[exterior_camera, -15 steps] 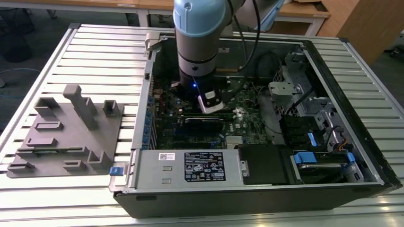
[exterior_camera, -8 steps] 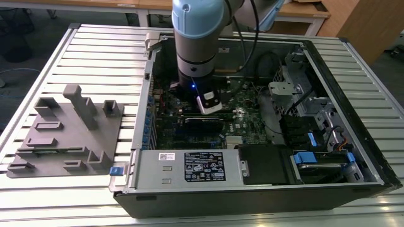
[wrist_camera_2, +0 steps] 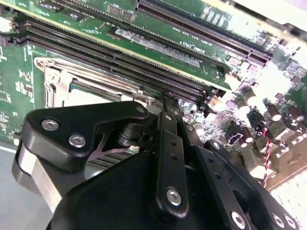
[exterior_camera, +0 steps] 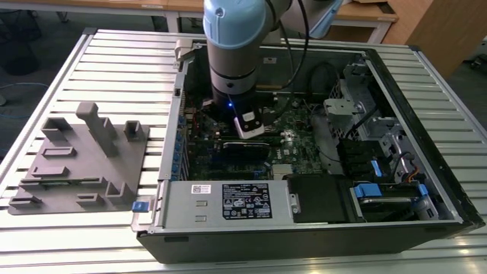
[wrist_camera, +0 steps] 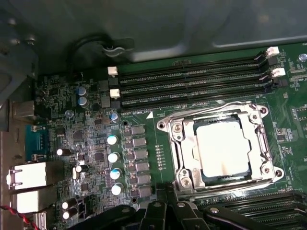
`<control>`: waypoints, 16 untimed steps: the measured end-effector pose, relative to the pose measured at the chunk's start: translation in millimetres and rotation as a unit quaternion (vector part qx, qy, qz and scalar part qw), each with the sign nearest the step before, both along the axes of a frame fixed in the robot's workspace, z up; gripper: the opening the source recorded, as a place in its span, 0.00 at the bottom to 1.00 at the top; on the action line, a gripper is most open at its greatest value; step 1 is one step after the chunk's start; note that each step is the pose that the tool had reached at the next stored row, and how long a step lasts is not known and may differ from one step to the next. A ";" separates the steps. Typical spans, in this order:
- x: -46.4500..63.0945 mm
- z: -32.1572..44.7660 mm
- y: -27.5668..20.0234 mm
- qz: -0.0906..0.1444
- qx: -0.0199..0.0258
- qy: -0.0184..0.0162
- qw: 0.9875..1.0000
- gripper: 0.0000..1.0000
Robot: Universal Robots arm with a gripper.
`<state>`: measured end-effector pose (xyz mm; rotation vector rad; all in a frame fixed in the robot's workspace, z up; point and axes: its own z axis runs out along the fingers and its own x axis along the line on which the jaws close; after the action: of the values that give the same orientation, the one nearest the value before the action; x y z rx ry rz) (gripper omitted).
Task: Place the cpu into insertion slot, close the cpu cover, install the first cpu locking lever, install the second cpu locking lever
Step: 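Install the second cpu locking lever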
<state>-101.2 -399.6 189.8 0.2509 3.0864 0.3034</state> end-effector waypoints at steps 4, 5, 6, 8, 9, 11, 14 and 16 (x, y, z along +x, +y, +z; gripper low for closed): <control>-0.8 3.2 -0.2 0.000 0.000 0.000 1.000 0.10; -0.8 6.3 -0.3 0.000 0.000 0.000 1.000 0.10; -0.8 10.0 -0.2 0.000 0.000 0.000 1.000 0.10; -0.8 16.6 -0.2 0.000 0.000 0.000 1.000 0.10; -0.8 17.9 -0.2 0.000 0.000 0.000 1.000 0.10; -0.8 18.3 -0.1 0.000 0.000 0.000 1.000 0.10; -0.9 18.3 -0.1 0.000 0.000 0.000 1.000 0.10; -1.0 17.8 -0.2 0.000 0.001 0.000 1.000 0.10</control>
<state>-102.2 -399.8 207.6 0.2511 3.0868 0.3076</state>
